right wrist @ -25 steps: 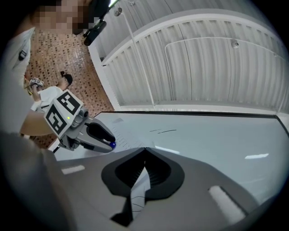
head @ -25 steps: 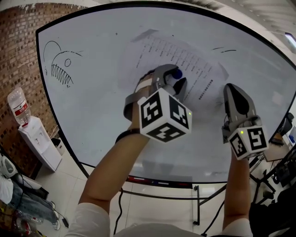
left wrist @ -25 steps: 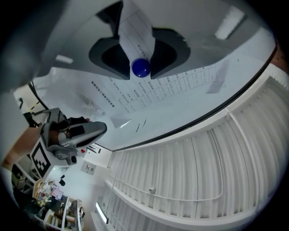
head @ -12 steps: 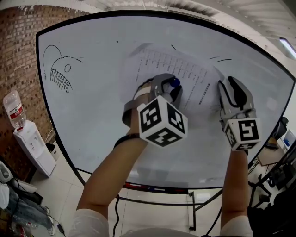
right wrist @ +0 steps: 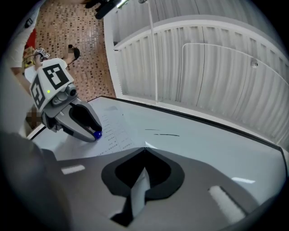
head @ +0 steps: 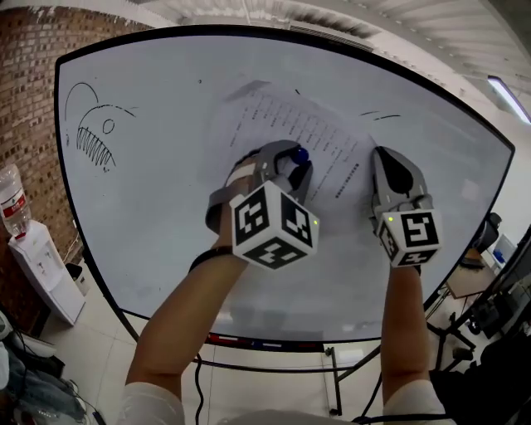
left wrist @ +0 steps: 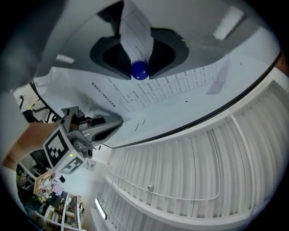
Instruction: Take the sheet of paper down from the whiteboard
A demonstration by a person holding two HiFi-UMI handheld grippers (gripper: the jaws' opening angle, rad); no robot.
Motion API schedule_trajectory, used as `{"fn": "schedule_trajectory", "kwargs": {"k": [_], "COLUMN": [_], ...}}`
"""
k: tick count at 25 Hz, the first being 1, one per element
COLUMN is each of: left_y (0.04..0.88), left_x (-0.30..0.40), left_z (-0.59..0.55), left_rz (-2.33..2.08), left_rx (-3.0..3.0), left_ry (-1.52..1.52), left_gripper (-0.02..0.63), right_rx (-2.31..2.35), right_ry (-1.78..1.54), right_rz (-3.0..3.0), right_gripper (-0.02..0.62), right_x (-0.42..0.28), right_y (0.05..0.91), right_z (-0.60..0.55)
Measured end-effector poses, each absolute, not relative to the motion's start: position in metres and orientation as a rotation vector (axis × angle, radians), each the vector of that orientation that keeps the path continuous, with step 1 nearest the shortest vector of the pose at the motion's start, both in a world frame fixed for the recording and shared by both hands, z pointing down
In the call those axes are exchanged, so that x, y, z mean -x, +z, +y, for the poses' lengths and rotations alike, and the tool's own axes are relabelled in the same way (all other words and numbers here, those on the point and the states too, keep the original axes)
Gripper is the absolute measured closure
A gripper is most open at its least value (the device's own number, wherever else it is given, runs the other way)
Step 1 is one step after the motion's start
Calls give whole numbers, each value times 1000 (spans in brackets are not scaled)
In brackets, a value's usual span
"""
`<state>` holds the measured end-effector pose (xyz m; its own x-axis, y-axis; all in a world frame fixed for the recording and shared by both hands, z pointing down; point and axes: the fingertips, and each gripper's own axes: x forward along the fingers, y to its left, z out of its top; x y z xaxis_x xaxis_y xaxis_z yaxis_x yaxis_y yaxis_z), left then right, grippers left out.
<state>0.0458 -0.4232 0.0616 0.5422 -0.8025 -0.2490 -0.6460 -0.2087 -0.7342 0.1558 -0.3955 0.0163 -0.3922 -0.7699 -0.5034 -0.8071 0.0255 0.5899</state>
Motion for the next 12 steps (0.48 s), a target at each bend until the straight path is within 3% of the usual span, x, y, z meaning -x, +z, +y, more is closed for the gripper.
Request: {"fn": "schedule_trajectory", "kwargs": {"k": [12], "left_y": [82], "left_x": [-50], "left_z": [-390], "left_rz": [1059], "left_rx": [2234], "left_ry": [-17], "left_gripper": [471], "right_rx": [1716], "right_ry": [1231], "right_rz": [2303], "right_gripper": [588], "right_x": [-193], "right_y": [54], "right_z": [-358]}}
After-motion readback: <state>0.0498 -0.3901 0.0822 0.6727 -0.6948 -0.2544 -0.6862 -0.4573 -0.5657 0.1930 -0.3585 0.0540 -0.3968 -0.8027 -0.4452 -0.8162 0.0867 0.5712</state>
